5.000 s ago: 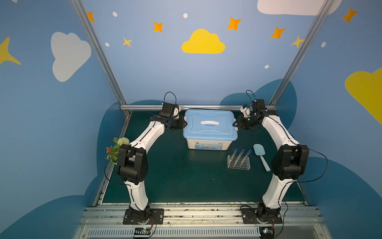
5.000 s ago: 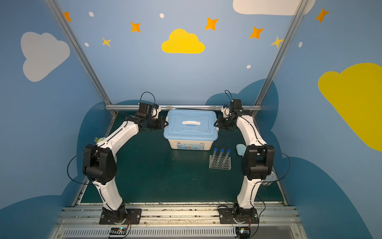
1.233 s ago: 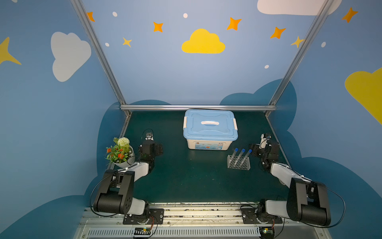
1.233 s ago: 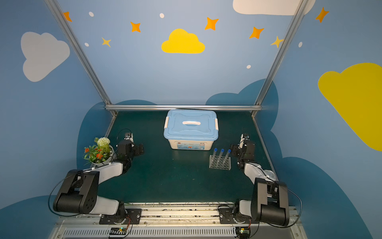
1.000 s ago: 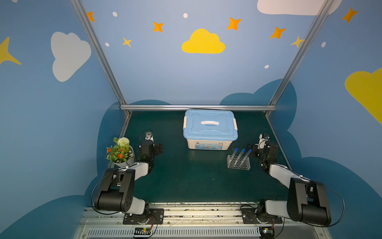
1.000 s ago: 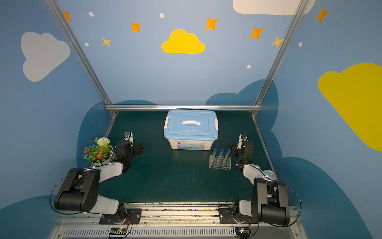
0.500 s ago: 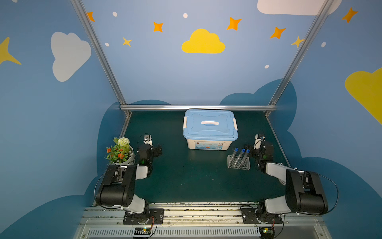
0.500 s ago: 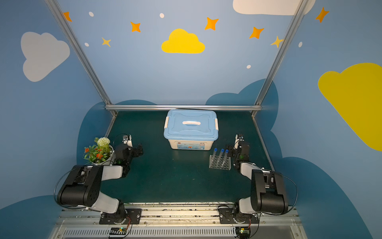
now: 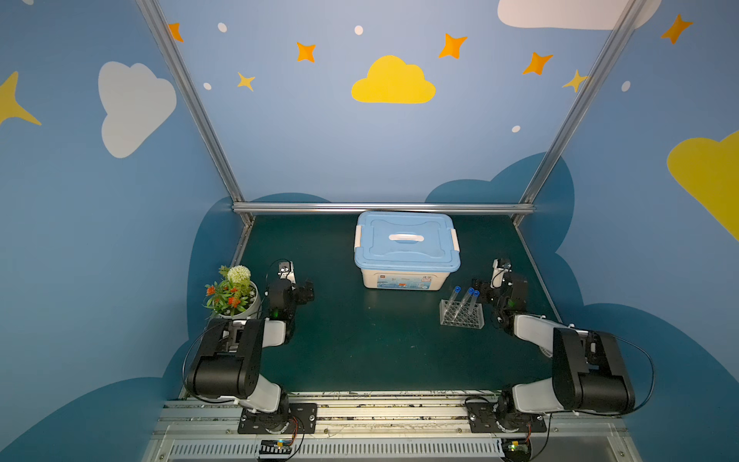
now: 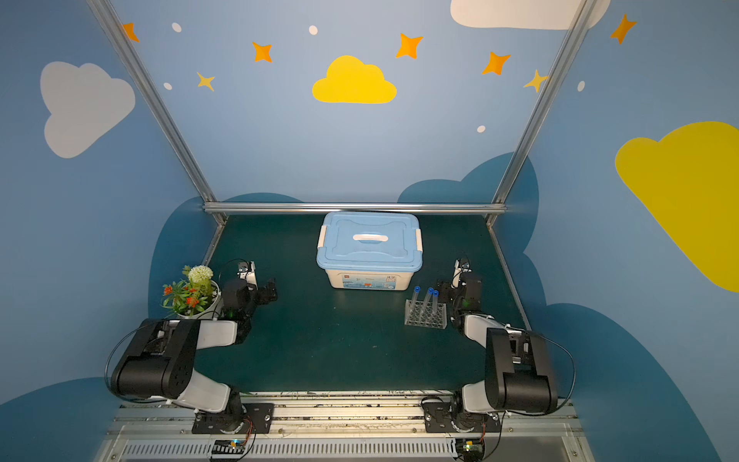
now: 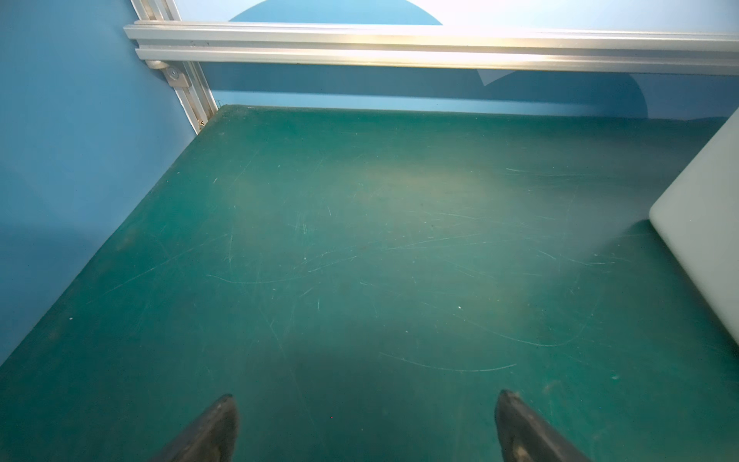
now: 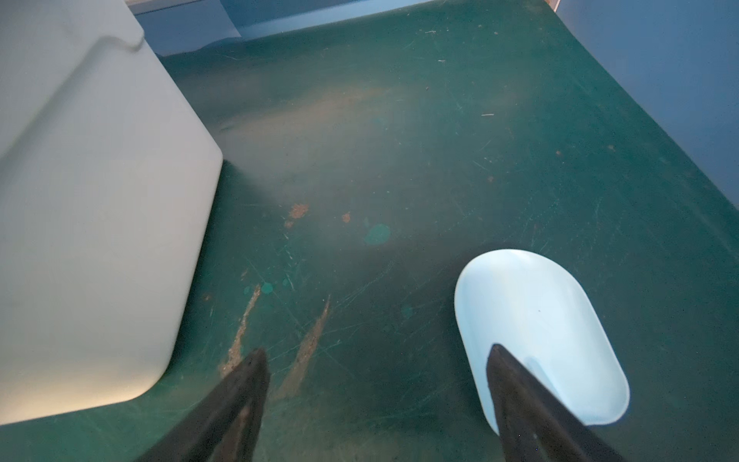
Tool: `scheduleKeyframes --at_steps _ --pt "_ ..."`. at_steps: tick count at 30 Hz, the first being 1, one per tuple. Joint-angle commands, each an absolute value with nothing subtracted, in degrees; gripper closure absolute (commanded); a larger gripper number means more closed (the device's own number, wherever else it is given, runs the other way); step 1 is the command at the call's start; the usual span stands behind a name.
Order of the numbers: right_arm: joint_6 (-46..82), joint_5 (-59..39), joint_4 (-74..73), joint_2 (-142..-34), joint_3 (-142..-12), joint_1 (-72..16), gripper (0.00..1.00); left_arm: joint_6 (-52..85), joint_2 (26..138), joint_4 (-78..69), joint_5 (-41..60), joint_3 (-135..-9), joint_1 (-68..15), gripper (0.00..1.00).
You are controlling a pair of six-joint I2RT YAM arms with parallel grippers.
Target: Organize the chemistry lab equipment
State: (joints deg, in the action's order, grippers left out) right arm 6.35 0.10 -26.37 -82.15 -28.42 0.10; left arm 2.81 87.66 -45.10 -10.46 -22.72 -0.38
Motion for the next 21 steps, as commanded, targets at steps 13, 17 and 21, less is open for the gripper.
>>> scheduleKeyframes --at_steps 13,17,21 --pt "5.8 2.4 -26.6 -82.9 -29.4 -1.0 0.14 2.6 88.0 -46.1 -9.9 -22.9 -0.2 0.00" --pt "5.8 2.5 -26.6 -82.9 -29.5 -1.0 0.14 2.6 88.0 -46.1 -9.9 -23.0 -0.2 0.00" --pt "5.5 2.8 -26.2 -83.1 -29.7 -1.3 0.14 2.6 88.0 -46.1 -9.9 -23.0 -0.2 0.00"
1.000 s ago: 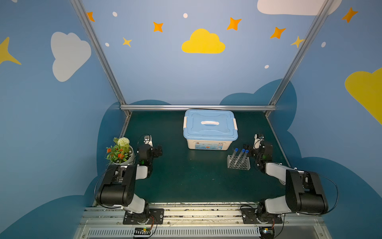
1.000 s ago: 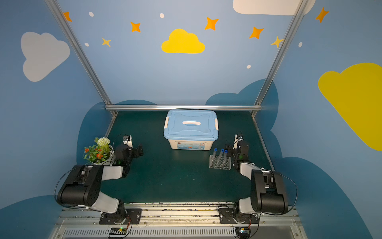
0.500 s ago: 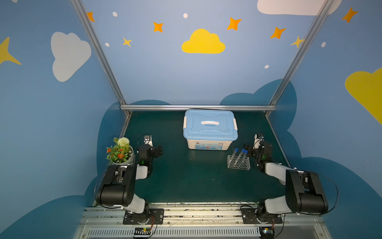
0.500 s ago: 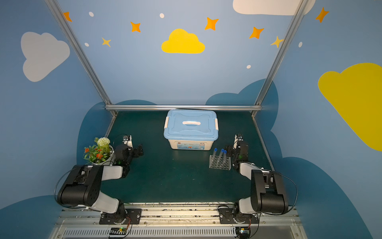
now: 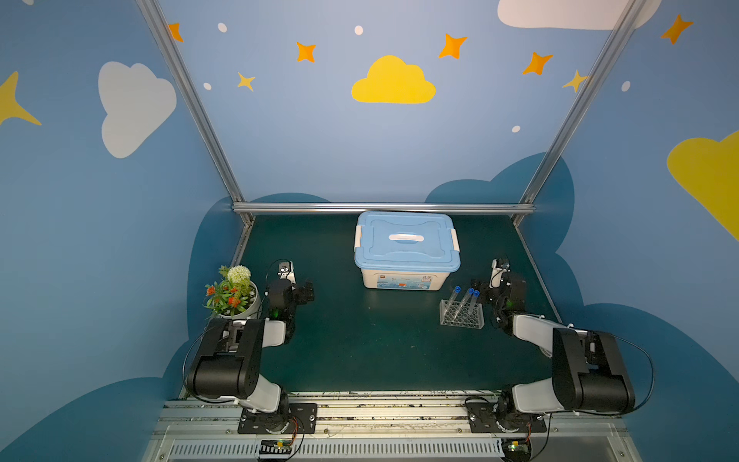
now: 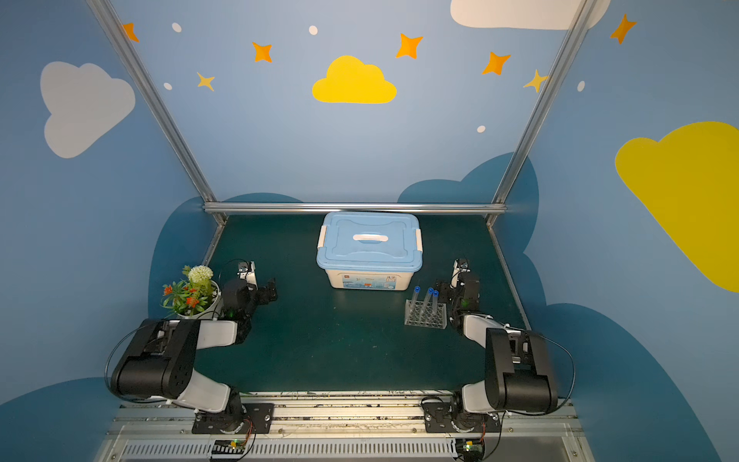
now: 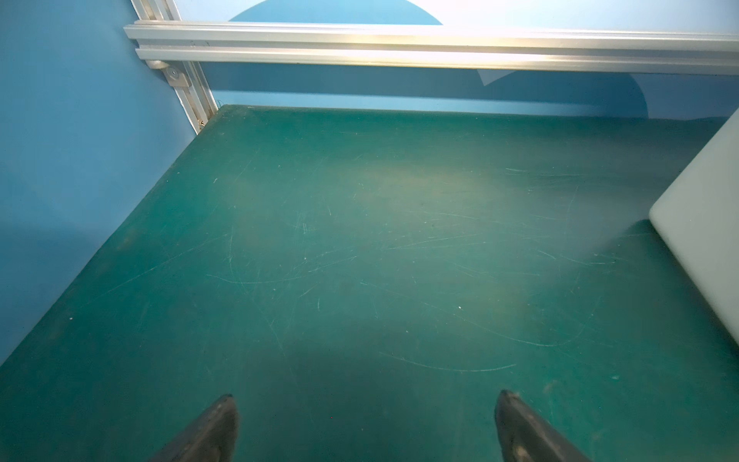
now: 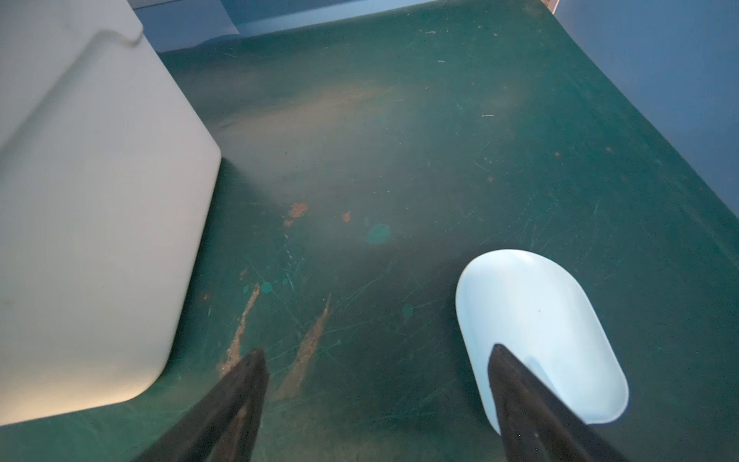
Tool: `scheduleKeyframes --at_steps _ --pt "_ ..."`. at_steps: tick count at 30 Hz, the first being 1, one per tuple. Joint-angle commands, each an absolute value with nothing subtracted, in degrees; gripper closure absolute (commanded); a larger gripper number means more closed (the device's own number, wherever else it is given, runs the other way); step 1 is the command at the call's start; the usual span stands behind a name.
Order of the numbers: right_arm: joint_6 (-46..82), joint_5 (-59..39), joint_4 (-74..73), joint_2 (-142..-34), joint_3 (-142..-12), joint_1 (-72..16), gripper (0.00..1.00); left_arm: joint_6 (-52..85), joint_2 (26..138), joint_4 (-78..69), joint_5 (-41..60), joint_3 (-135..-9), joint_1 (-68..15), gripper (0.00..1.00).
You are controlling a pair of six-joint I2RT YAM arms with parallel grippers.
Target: Organize the chemistry lab equipment
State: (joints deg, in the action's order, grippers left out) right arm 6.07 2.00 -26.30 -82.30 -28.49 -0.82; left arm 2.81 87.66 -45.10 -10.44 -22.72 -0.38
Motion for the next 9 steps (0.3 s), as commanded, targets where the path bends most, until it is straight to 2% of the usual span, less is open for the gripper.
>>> scheduleKeyframes --at_steps 1,9 --pt "5.4 2.9 -26.1 -83.2 -29.8 -1.5 0.14 2.6 88.0 -46.1 -9.9 -22.9 -0.2 0.00" --pt "4.0 0.1 -25.4 -83.5 -30.4 -1.3 0.13 2.6 87.9 -46.2 -9.9 -22.9 -0.1 0.00"
